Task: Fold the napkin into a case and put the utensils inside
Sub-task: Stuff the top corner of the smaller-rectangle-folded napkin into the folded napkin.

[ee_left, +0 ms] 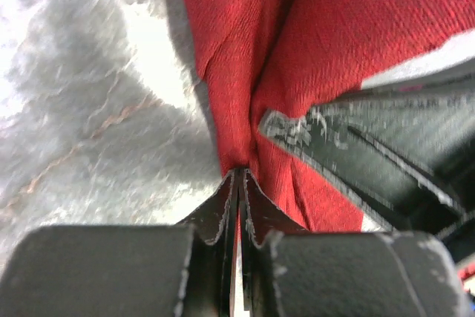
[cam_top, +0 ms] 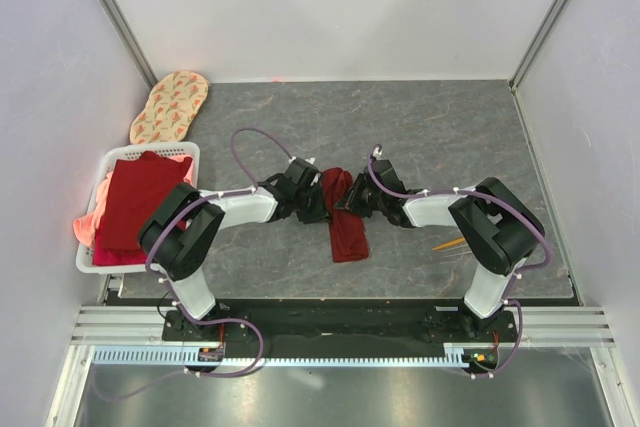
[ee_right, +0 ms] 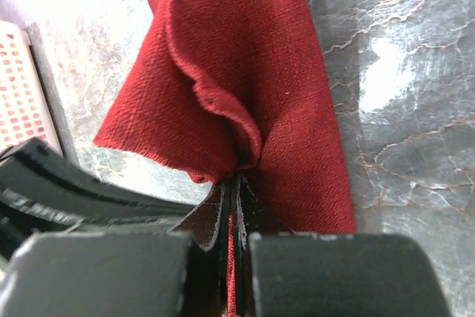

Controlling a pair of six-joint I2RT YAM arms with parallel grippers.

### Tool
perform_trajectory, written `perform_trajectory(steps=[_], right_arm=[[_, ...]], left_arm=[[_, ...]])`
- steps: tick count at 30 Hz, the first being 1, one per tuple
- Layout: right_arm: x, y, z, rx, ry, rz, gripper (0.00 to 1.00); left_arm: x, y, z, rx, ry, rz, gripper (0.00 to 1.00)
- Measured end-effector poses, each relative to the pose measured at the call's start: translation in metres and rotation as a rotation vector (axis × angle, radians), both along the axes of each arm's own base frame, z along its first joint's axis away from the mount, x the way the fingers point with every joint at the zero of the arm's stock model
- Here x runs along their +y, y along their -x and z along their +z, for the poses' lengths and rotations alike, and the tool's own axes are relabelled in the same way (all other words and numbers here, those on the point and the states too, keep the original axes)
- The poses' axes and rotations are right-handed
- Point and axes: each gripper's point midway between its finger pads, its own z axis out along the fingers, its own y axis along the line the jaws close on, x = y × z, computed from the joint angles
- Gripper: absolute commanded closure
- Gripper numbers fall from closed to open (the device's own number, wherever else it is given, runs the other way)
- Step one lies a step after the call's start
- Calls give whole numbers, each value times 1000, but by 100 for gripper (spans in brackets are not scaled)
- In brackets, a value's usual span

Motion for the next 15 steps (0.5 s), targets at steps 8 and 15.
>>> perform_trajectory(steps=[8,15], right_arm=[[2,0,-2,-52,26,70,87],[5,4,0,-79,24,128,81]], left_arm=[[15,1,32,-47,16,32,70],[2,-47,78,-146,71,65,58]])
